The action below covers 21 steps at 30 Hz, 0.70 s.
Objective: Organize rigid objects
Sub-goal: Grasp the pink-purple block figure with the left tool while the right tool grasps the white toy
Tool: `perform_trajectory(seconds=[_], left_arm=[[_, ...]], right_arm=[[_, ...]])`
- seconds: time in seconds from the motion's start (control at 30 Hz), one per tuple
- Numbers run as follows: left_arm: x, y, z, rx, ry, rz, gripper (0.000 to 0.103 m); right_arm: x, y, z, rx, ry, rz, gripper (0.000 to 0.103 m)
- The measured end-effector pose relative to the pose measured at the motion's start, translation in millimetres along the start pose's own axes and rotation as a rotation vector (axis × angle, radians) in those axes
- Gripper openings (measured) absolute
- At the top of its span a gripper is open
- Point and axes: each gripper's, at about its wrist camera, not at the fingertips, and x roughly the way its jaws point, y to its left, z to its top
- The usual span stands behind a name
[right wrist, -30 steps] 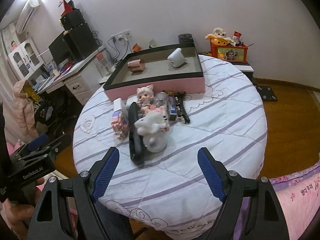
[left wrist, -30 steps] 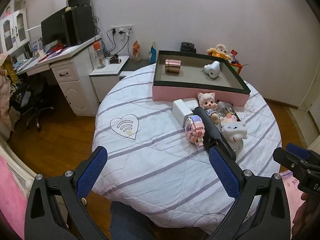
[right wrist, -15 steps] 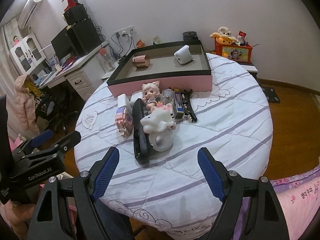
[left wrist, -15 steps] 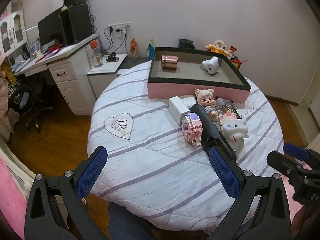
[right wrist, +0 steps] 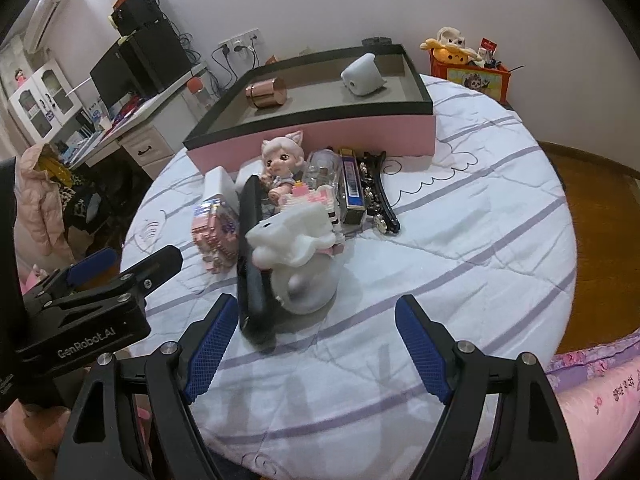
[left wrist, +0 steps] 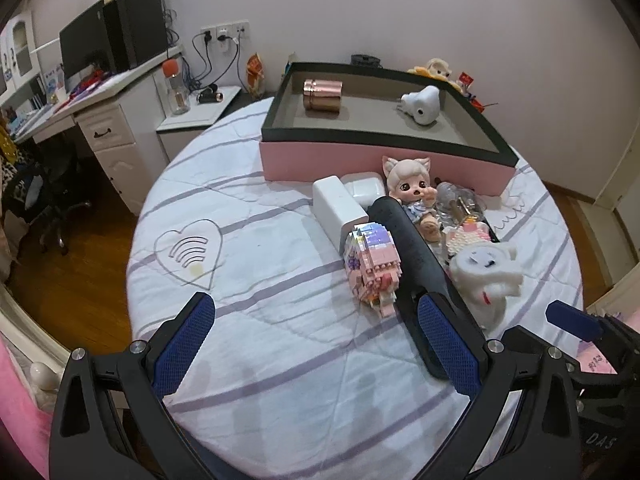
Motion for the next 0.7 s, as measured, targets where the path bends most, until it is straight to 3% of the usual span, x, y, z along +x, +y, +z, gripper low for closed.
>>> perform_trajectory(seconds=[0.3, 0.47, 0.57, 0.63, 0.7], left_arm=[[38.4, -4.2, 8.4, -0.030, 0.033, 0.002, 0.102], [61.3, 1.4, 7.3, -0.060, 0.069, -0.016, 0.101], [64.3, 8.8, 6.8, -0.095, 0.058, -0.045, 0.097], [64.9, 11.5, 7.4, -0.097, 0.051, -0.050, 0.090], [64.6, 13.3, 6.9, -0.094, 0.046, -0.063, 0.086]], right_arm=[[24.8, -5.3, 13.9, -0.003, -0.002, 0.032, 0.082], [42.8, -10.6, 19.0, 0.012, 0.011, 0.052, 0.075], [47.1, -13.1, 21.3, 0.017, 0.010, 0.063, 0.069], [50.4, -13.0, 22.0, 0.011, 0.024, 0.056, 0.054], [51.7, -12.3, 20.5, 0.011, 0.027, 0.066, 0.049]])
